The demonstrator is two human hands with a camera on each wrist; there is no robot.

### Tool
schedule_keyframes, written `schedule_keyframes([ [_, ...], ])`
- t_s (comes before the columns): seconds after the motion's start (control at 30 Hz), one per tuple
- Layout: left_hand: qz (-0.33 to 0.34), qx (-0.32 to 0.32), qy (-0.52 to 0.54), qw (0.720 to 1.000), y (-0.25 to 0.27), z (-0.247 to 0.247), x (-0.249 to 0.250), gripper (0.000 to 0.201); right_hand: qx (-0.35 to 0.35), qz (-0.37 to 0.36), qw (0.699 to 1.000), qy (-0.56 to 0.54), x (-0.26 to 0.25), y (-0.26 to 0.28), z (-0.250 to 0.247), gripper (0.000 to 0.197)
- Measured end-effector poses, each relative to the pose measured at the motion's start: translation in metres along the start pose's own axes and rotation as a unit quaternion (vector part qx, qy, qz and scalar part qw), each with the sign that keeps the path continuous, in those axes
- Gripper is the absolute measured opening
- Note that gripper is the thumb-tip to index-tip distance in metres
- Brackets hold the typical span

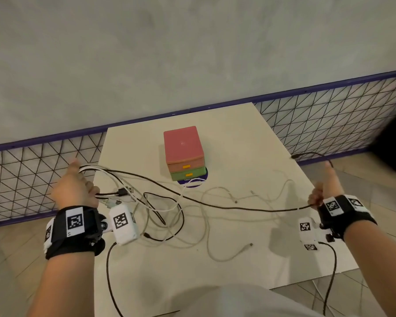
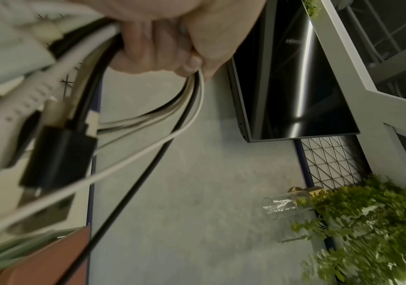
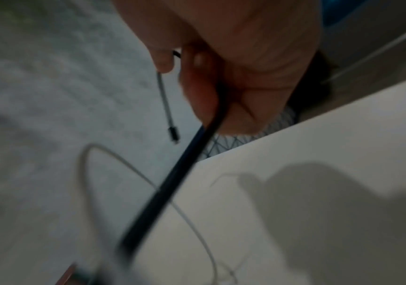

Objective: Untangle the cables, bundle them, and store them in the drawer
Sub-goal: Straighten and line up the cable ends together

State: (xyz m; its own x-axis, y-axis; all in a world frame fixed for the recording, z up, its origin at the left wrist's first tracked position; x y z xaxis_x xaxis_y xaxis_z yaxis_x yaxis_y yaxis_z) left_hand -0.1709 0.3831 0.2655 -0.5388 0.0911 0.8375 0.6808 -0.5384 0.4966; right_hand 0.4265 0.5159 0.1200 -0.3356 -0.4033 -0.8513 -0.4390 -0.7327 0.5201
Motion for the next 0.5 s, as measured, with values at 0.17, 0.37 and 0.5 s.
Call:
schedule_keyframes([
  [0.17,0.013,0.002,-0.033,0.999,0.008,0.016,0.007,0.031,-0.139,-0.074,0.969,0.19,-0.015,0.015,0.057,0.064],
  [0.37,0.065,-0.102,-0.061,0.991,0.051,0.097,0.029,0.041,-0.277,-0.165,0.821,0.471,-0.017,0.049,0.121,0.059],
  [0.5,0.09,-0.164,-0.139,0.973,0.075,0.142,0.047,0.044,-0.332,-0.3,0.772,0.452,-0.039,0.104,0.166,0.067],
])
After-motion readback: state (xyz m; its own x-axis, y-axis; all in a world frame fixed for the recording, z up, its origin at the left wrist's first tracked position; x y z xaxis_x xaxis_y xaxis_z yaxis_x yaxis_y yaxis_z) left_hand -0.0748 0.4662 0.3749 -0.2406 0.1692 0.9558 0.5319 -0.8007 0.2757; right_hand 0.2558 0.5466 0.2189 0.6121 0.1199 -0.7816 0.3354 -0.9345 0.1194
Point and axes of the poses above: each hand's wrist, its own y-axis away from the middle knuckle, its own z-axis out of the palm, x = y × z, the point moved 10 cm from there along -y, towards the middle knuckle, and after that the axes turned 10 degrees about -z, right-handed, at the moved point
